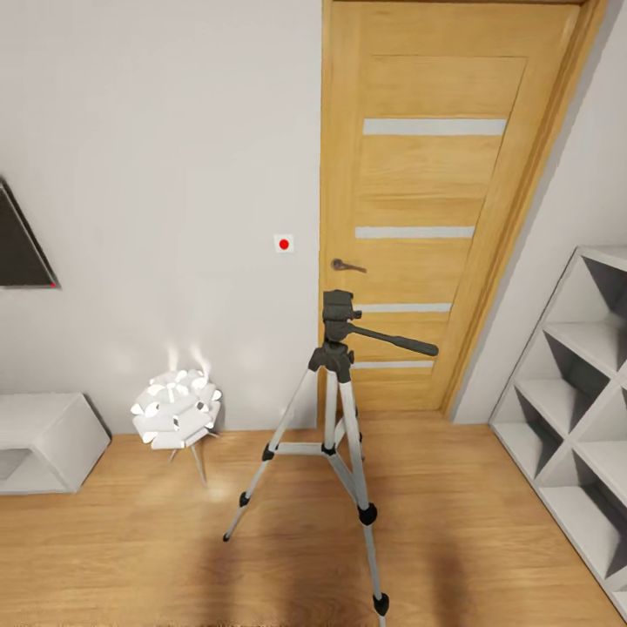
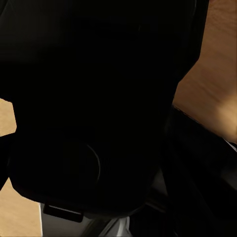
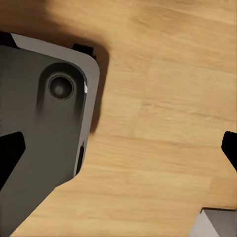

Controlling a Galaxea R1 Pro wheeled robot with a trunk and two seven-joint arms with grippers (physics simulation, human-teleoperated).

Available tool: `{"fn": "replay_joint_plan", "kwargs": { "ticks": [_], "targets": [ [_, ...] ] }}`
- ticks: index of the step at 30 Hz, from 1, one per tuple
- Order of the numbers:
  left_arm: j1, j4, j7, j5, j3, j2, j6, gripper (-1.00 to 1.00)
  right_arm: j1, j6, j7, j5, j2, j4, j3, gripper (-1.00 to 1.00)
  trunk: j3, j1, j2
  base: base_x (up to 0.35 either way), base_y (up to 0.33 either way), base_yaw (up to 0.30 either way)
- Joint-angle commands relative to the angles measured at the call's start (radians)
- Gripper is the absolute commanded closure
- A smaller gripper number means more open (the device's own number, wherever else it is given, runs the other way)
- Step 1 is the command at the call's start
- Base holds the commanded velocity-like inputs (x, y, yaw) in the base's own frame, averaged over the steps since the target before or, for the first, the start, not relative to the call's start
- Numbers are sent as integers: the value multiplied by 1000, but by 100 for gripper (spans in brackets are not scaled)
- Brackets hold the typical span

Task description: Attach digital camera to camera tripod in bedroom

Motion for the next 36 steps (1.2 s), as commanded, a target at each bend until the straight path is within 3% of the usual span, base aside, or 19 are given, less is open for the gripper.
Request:
{"fn": "replay_joint_plan", "kwargs": {
  "ticks": [1,23,36],
  "targets": [
    [-1,0,-5,10,-8,0,-2,100,-1,-6,3,7,-1,3,-8,-100,-4,0,-2,0,0,177],
    [-1,0,-5,10,-8,0,-2,100,-1,-5,5,4,1,4,-8,-100,-36,0,-2,0,0,170],
    [-1,0,-5,10,-8,0,-2,100,-1,-7,5,3,0,4,-8,-100,-56,0,-2,0,0,28]
  ]
}}
